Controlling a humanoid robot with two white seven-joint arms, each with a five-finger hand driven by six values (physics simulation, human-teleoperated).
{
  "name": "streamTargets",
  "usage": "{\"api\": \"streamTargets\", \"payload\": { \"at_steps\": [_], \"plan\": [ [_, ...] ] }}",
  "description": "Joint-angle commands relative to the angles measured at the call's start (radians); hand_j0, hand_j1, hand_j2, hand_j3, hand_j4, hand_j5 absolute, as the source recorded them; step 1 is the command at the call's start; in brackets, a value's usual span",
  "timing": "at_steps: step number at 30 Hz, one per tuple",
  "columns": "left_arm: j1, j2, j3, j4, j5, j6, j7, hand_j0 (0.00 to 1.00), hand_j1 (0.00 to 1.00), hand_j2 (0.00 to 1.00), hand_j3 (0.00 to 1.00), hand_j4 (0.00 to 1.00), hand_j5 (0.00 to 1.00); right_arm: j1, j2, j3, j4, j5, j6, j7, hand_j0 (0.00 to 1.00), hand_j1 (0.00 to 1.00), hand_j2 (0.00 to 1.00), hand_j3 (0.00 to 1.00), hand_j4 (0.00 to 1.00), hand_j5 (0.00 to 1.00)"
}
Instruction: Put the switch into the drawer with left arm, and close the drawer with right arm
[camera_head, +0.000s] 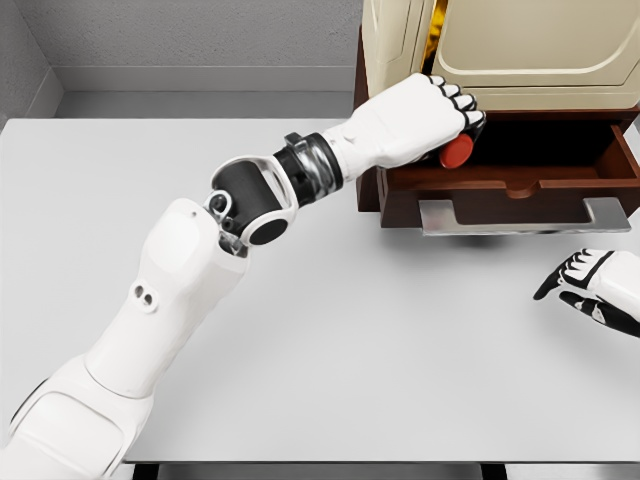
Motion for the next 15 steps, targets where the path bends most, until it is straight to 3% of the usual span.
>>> {"api": "streamTargets", "payload": {
  "at_steps": [1, 3, 15],
  "plan": [
    [0.000, 0.000, -0.002, 0.000, 0.003, 0.002, 0.002, 0.52, 0.52, 0.52, 0.52, 0.52, 0.52, 0.000, -0.002, 0.000, 0.000, -0.005, -0.001, 0.000, 0.51, 0.51, 0.51, 0.51, 0.51, 0.51],
    [-0.002, 0.000, -0.002, -0.001, 0.001, 0.002, 0.002, 0.56, 0.56, 0.56, 0.56, 0.56, 0.56, 0.000, -0.002, 0.000, 0.000, -0.005, -0.001, 0.000, 0.51, 0.51, 0.51, 0.51, 0.51, 0.51],
    [-0.003, 0.000, -0.016, -0.001, -0.002, 0.004, 0.002, 0.59, 0.59, 0.59, 0.59, 0.59, 0.59, 0.000, -0.002, 0.000, 0.000, -0.005, -0.001, 0.000, 0.52, 0.52, 0.52, 0.52, 0.52, 0.52]
  ]
}}
